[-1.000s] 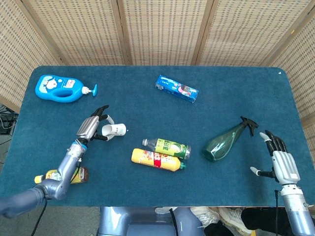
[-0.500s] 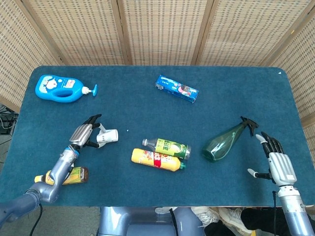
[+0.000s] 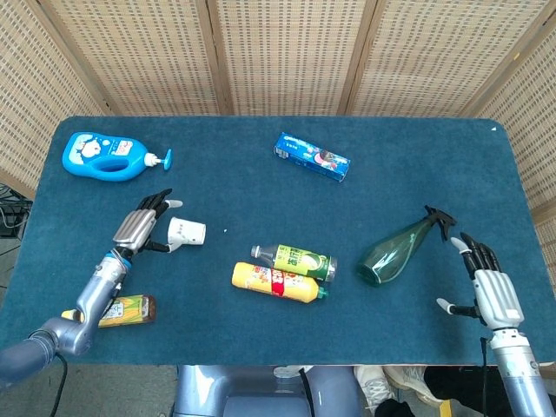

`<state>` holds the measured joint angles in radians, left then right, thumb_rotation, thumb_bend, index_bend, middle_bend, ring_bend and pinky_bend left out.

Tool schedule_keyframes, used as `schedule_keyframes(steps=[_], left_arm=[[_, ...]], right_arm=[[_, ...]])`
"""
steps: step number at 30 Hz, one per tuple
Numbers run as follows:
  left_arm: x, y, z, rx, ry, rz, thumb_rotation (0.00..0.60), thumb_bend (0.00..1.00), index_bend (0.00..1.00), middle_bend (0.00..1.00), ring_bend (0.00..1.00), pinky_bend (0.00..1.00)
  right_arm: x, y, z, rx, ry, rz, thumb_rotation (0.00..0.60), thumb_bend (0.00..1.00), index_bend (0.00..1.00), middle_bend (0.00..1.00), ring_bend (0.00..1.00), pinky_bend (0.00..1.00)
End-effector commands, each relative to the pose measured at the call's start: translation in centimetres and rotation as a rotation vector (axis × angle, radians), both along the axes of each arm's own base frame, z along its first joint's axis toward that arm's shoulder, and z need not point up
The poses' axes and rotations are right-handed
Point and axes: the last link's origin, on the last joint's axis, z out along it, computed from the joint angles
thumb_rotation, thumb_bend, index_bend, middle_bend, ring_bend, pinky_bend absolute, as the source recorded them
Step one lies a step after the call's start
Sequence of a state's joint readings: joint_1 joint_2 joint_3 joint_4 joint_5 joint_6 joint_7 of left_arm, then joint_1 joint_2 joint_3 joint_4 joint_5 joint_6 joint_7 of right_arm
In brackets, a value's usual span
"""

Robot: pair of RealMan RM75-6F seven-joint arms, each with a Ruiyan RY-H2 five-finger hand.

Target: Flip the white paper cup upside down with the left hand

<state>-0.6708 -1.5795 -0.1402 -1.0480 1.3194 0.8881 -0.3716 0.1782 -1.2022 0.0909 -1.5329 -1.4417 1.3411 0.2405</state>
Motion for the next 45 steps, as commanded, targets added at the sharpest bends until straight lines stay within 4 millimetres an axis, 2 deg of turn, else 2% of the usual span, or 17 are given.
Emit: schedule_keyframes(steps=[1,9,14,21,25,30,35,39,45], left_arm=[[1.1,0.7,1.4,-0.017,0.088,-0.015,0.514,0.23,0.19,0.0,0.0,0.0],[3.9,1.5,2.7,-0.169,0.346,-0.008,0.514,0.23,0.17,0.0,0.0,0.0],[6.0,0.9,2.0,-0.181,0.391,0.006,0.514,0.23,0.17,0.0,0.0,0.0],[7.3,0.4,0.9,-0.186,0.465,-0.003,0.514,0.23,0.18,0.0,0.0,0.0],[8.0,0.8,0.1,-0.174,0.523,-0.009,0.514,0.23,0.17,0.0,0.0,0.0],[8.3,0.8,-0.5,-0.179,0.568,-0.015,0.514,0.23,0.19,0.0,0.0,0.0],[8.0,1.0,-1.0,-0.173,0.601,-0.008,0.514,0.23,0.24,0.0,0.0,0.0],[7.7,1.0,-1.7,-0.172,0.608,0.0,0.515,0.23,0.23,0.0,0.0,0.0],[7.7,1.1,-2.7,-0.136,0.605,-0.001,0.539,0.24,0.28,0.0,0.0,0.0]], right_arm=[[0.0,0.0,0.1,-0.003,-0.002,-0.002,0.6,0.11,0.0,0.0,0.0,0.0],[0.2,0.0,0.3,-0.004,-0.01,0.011,0.6,0.11,0.0,0.0,0.0,0.0],[0.1,0.0,0.6,-0.014,-0.024,0.011,0.6,0.11,0.0,0.0,0.0,0.0],[0.1,0.0,0.9,-0.02,-0.038,0.012,0.6,0.11,0.0,0.0,0.0,0.0],[0.1,0.0,1.2,-0.027,-0.045,0.013,0.6,0.11,0.0,0.0,0.0,0.0],[0.1,-0.1,1.3,-0.03,-0.049,0.009,0.6,0.11,0.0,0.0,0.0,0.0],[0.0,-0.1,1.4,-0.03,-0.055,0.006,0.6,0.11,0.0,0.0,0.0,0.0],[0.1,-0.1,1.3,-0.03,-0.055,0.012,0.6,0.11,0.0,0.0,0.0,0.0],[0.2,0.0,1.2,-0.024,-0.056,0.014,0.6,0.11,0.0,0.0,0.0,0.0]])
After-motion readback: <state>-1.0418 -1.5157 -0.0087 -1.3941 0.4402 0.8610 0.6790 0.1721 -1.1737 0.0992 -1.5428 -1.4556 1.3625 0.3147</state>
